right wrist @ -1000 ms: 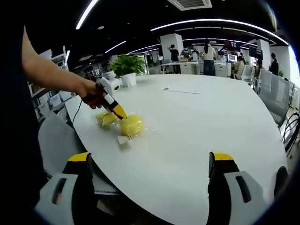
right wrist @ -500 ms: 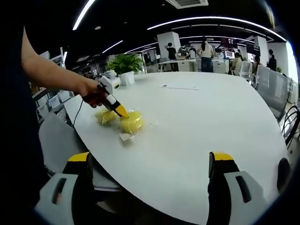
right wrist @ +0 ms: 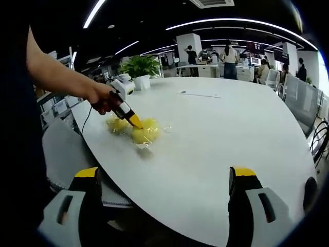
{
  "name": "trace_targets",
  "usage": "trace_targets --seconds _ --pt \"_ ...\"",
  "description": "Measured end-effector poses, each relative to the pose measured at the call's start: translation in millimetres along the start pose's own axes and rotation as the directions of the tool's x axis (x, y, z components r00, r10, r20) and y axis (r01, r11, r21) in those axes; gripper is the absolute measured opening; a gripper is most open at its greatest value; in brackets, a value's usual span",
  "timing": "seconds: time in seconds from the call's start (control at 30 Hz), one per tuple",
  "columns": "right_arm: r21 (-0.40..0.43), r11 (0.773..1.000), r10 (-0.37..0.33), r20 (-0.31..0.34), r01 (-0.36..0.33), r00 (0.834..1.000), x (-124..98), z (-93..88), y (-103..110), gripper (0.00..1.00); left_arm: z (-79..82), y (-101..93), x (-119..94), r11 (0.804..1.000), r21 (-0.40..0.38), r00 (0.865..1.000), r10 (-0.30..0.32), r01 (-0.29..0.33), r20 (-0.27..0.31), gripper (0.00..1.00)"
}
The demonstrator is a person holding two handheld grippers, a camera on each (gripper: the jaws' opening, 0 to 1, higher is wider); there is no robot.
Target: Compare the silicone blocks by pressing each to a similar depth, holding the contact briefly, and releasing to observe deformation and rebound differences across the visible hardness samples.
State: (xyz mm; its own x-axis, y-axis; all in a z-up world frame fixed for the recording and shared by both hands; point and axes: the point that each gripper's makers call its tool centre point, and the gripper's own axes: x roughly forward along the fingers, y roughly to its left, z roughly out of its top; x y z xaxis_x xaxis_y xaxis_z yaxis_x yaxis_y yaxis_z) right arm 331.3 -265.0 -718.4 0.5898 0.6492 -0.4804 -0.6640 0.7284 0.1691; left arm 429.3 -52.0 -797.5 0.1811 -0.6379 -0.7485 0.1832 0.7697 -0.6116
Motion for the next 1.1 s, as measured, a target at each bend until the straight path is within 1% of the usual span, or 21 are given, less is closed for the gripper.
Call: trace_targets --seconds 0.1,0.23,0.37,0.57,0.63,0.77,0.93,0.97,1.0,1.03,1.07,1.1 --pt "0.001 1.000 -0.001 -0.005 0.001 1.000 -0.5 -2.1 -0.7 0.96 -0.1 -1.1 -1.0 1.000 0.002 1.000 -0.021 0.021 0.000 0.06" --pt "-0.001 1.000 -0.002 -0.004 0.002 1.000 -0.5 -0.7 -1.1 0.96 0.5 -2.6 -1.1 1.000 0.010 1.000 -0.025 0.025 0.007 0.02" --pt "-0.002 1.000 0.001 0.002 -0.001 1.000 1.4 3.5 -0.4 0.96 -0.3 -3.9 -1.7 0.999 0.016 0.999 -0.034 0.033 0.020 0.02" --pt "-0.009 1.000 0.008 0.001 -0.008 1.000 2.6 3.5 2.6 0.96 0.6 -5.8 -3.5 0.999 0.001 0.998 -0.052 0.052 0.042 0.00" --pt "-0.014 1.000 0.011 -0.002 -0.011 1.000 2.0 2.9 3.7 0.96 1.9 -9.4 -5.1 0.997 0.032 0.996 -0.073 0.071 0.058 0.00" --pt "-0.016 1.000 0.007 -0.003 -0.007 1.000 -0.2 3.6 2.5 0.96 1.6 -10.4 -5.6 0.997 0.043 0.995 -0.072 0.069 0.070 0.00" --pt "-0.026 1.000 0.008 -0.008 -0.008 1.000 -0.8 3.9 2.0 0.96 0.4 -16.3 -8.5 0.994 0.089 0.992 -0.073 0.064 0.102 0.00" --pt "-0.030 1.000 0.009 -0.009 -0.010 1.000 -0.8 4.8 2.4 0.96 2.4 -15.2 -8.6 0.993 0.105 0.990 -0.074 0.061 0.121 0.00" --pt "-0.032 0.999 0.010 -0.009 -0.010 1.000 -0.8 5.7 2.5 0.96 5.5 -16.7 -10.1 0.988 0.142 0.984 -0.081 0.058 0.161 0.00" --pt "-0.033 0.999 0.009 -0.007 -0.010 1.000 -0.8 6.7 2.3 0.96 1.3 -17.5 -12.1 0.989 0.135 0.984 -0.076 0.054 0.162 0.00" --pt "-0.035 0.999 0.008 -0.004 -0.008 1.000 -1.0 8.2 2.0 0.96 1.6 -16.2 -12.9 0.984 0.171 0.980 -0.072 0.040 0.187 0.00" --pt "-0.037 0.999 0.004 -0.001 -0.004 1.000 -1.0 9.3 1.3 0.96 1.6 -16.1 -13.2 0.983 0.180 0.978 -0.074 0.039 0.197 0.00"
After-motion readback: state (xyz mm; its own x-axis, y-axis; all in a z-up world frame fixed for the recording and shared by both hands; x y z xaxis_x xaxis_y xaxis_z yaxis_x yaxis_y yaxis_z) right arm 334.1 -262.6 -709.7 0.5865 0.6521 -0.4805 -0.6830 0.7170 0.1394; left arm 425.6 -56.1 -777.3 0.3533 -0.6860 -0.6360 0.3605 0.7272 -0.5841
